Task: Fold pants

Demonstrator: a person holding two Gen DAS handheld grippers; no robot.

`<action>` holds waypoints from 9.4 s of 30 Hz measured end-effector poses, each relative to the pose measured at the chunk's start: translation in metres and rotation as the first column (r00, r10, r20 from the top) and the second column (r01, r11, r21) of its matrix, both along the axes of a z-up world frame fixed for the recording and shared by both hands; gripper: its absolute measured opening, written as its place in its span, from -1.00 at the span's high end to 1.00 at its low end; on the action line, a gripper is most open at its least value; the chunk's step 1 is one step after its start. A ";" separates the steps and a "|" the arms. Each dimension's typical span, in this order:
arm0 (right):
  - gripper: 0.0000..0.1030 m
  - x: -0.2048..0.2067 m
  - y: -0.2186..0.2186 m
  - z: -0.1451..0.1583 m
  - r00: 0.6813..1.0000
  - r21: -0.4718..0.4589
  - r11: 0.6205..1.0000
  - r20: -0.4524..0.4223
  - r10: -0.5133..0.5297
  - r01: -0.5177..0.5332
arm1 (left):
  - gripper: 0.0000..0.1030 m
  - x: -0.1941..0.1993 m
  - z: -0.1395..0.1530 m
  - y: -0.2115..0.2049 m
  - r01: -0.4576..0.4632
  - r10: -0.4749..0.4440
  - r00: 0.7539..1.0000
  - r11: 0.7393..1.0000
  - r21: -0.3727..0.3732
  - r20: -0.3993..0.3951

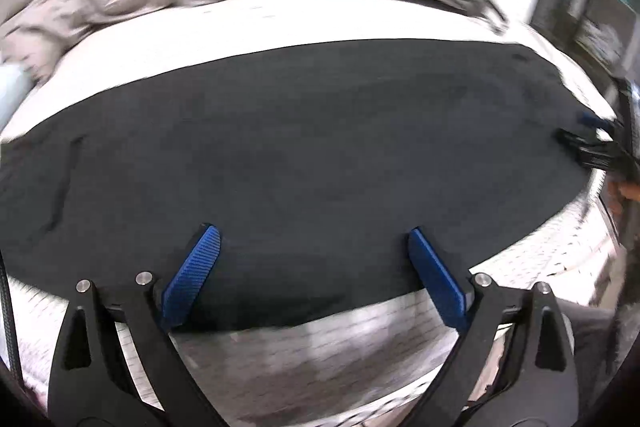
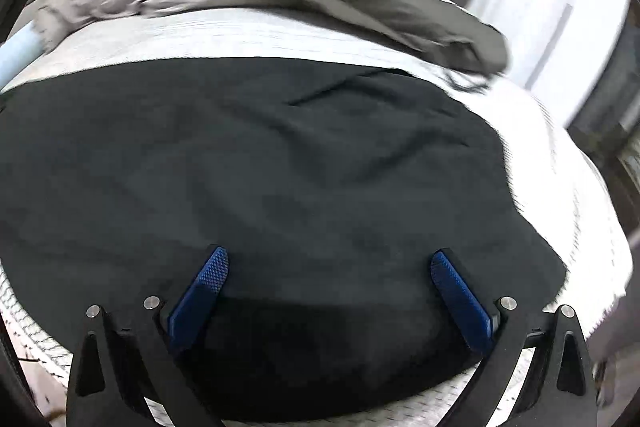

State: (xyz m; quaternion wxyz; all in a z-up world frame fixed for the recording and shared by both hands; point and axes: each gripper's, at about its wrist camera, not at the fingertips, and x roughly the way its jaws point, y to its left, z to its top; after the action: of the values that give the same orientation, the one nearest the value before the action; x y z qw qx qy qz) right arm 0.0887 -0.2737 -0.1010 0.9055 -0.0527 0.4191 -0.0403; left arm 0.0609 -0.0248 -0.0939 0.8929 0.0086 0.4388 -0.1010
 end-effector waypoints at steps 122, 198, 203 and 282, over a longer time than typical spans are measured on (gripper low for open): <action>0.93 -0.051 -0.090 -0.059 0.875 0.907 0.388 0.050 -0.482 0.162 | 0.37 -0.032 0.001 0.099 -0.454 0.459 0.887 0.853 -0.257 -0.042; -0.28 -0.018 -0.158 -0.041 0.916 0.894 0.436 0.082 -0.392 0.107 | -0.58 -0.005 0.030 0.076 -0.255 0.269 0.962 0.949 -0.187 0.052; 0.33 -0.013 -0.157 -0.043 0.907 0.829 0.511 0.010 -0.422 0.228 | -0.59 0.010 0.014 0.022 -0.199 0.205 0.977 0.976 -0.090 0.064; -0.55 -0.018 0.013 -0.010 0.956 0.698 0.662 0.121 0.266 -0.272 | 0.16 0.071 -0.010 0.050 -0.082 -0.025 0.973 0.893 -0.443 -0.231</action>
State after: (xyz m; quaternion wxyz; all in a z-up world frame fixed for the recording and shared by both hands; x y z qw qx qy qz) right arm 0.0703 -0.2609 -0.1112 0.8533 0.2377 0.3861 0.2573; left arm 0.1318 0.0251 -0.1042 0.8150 -0.2162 0.5041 -0.1866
